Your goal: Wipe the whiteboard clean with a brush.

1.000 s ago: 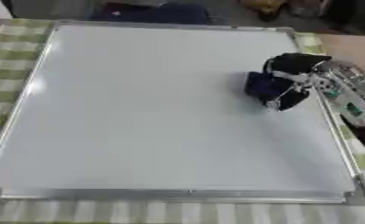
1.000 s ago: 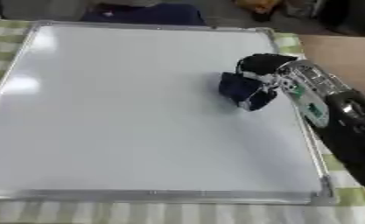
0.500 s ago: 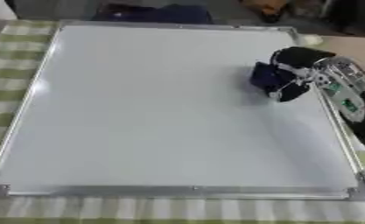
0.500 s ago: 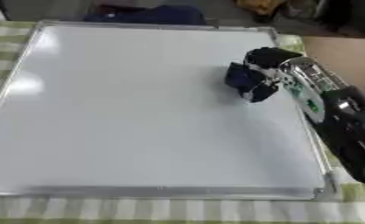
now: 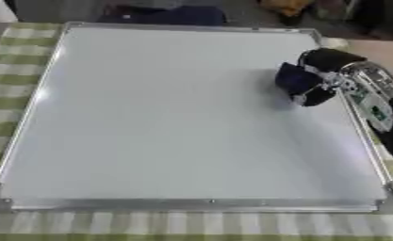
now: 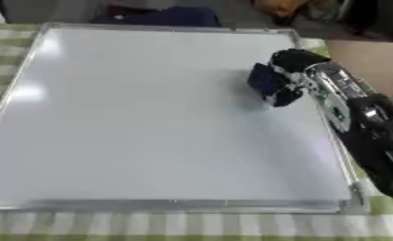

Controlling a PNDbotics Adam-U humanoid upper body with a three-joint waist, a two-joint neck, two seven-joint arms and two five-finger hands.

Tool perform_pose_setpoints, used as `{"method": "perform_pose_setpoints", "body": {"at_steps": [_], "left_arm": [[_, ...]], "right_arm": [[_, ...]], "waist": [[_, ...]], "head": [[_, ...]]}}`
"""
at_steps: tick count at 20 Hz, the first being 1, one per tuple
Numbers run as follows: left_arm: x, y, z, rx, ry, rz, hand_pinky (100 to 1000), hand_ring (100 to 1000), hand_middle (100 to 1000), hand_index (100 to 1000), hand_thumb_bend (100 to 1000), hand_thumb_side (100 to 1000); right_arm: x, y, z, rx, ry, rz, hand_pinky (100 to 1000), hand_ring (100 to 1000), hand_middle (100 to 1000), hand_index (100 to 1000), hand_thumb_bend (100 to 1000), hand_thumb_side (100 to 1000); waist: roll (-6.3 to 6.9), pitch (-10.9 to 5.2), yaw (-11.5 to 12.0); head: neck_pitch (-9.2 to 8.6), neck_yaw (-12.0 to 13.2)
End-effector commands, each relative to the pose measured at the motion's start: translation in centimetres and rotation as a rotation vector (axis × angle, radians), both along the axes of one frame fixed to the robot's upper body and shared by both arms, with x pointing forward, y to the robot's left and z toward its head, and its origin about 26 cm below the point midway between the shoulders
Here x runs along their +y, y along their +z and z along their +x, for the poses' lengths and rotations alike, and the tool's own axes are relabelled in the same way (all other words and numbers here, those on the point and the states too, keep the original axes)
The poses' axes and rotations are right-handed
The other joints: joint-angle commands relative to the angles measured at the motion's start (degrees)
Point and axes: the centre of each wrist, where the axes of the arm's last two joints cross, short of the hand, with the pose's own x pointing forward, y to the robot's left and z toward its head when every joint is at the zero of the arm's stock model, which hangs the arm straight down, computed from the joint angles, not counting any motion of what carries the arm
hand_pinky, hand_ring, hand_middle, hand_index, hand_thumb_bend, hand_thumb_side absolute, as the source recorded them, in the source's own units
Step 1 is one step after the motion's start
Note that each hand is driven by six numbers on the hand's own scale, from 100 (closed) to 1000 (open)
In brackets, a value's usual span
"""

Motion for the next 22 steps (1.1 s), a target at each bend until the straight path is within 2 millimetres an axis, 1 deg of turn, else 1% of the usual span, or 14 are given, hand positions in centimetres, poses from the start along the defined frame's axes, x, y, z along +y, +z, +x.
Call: {"method": "perform_pose_setpoints", "body": {"at_steps": [1,4,9,17,22], "left_arm": [[0.3,0.8,-0.3,-0.030,-0.002,0.029,635,823,807,622,193,1000],[0.3,0.8,-0.3,-0.030,-0.002,0.029,635,823,807,621,192,1000],[0.2,0.8,-0.2,-0.032,-0.005,0.028,635,823,807,622,193,1000],[0.2,0.9,-0.2,-0.035,-0.007,0.028,636,823,807,622,193,1000],[0.3,0.9,-0.2,-0.035,-0.006,0.028,636,823,807,622,195,1000]], "right_arm": [[-1.0,-1.1,0.0,0.036,-0.051,-0.015,581,668,279,332,100,151],[-0.9,-1.2,0.0,0.039,-0.046,-0.013,580,662,272,325,100,144],[0.1,-1.7,-0.3,0.113,0.045,0.000,577,653,268,321,100,147],[2.2,-1.4,-1.2,0.222,0.200,0.004,575,644,262,315,100,148],[2.6,-0.9,-2.0,0.260,0.242,0.032,574,642,260,312,100,144]], "waist": [[0.34,-0.54,-0.1],[0.38,-0.54,-0.1],[0.45,-0.54,-0.2],[0.36,-0.54,-0.1],[0.17,-0.65,-0.2]], "head": [[-0.46,0.1],[-0.45,0.1],[-0.47,0.2],[-0.62,0.3],[-0.67,0.6]]}}
